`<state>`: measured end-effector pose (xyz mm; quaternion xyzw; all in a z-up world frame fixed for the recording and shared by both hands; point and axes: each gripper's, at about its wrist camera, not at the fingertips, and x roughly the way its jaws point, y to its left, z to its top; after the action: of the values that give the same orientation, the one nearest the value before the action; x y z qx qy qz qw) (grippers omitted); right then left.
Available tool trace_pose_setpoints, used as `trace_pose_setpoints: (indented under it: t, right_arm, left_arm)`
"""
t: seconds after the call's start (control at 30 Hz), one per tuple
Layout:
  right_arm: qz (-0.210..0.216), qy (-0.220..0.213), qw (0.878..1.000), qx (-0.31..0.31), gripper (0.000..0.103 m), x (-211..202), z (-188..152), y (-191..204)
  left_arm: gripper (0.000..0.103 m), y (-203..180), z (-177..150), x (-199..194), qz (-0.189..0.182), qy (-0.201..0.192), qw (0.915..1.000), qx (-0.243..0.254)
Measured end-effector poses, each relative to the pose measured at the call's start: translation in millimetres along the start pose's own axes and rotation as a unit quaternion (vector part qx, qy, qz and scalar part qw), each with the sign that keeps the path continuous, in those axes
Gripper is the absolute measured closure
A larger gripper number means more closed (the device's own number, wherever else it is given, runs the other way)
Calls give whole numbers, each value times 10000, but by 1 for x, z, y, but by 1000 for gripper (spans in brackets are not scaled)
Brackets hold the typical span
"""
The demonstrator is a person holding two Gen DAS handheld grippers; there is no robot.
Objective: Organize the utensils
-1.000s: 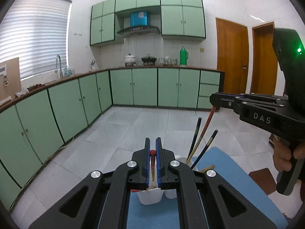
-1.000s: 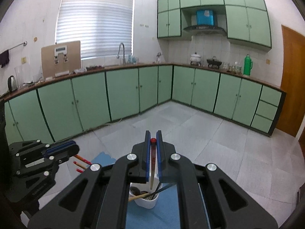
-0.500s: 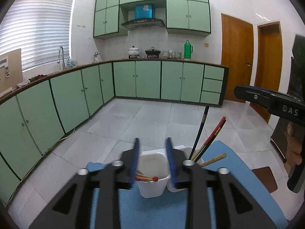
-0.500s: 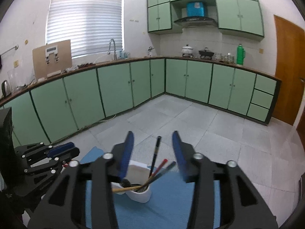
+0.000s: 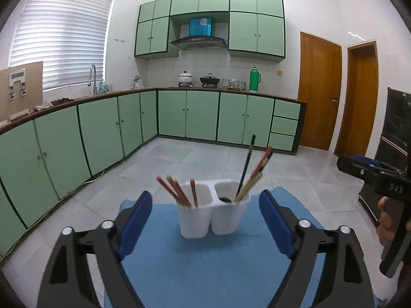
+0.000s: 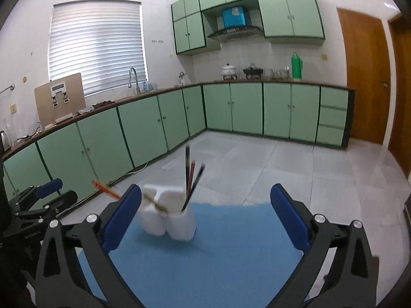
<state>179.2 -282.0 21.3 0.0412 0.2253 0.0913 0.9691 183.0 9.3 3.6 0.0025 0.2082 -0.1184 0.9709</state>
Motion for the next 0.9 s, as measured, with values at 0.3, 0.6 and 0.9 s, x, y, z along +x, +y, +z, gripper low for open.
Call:
trace_pose_setpoints:
  t: [0.3,0.6,0.9]
  right_arm:
    - [-94,95,9999,2,5,-36,-40,12]
    - [-29,175,9998,-47,5,-60,-60,27]
    - [54,6,9998,-174,5,-84,-51,41]
  left_arm:
    - [6,-6,-24,-31,-71,119,9996,-245]
    - [6,-8,-34,-58,-70,127,9996,-236]
    - [6,-14,-29,-82,-107,-88,9996,-231]
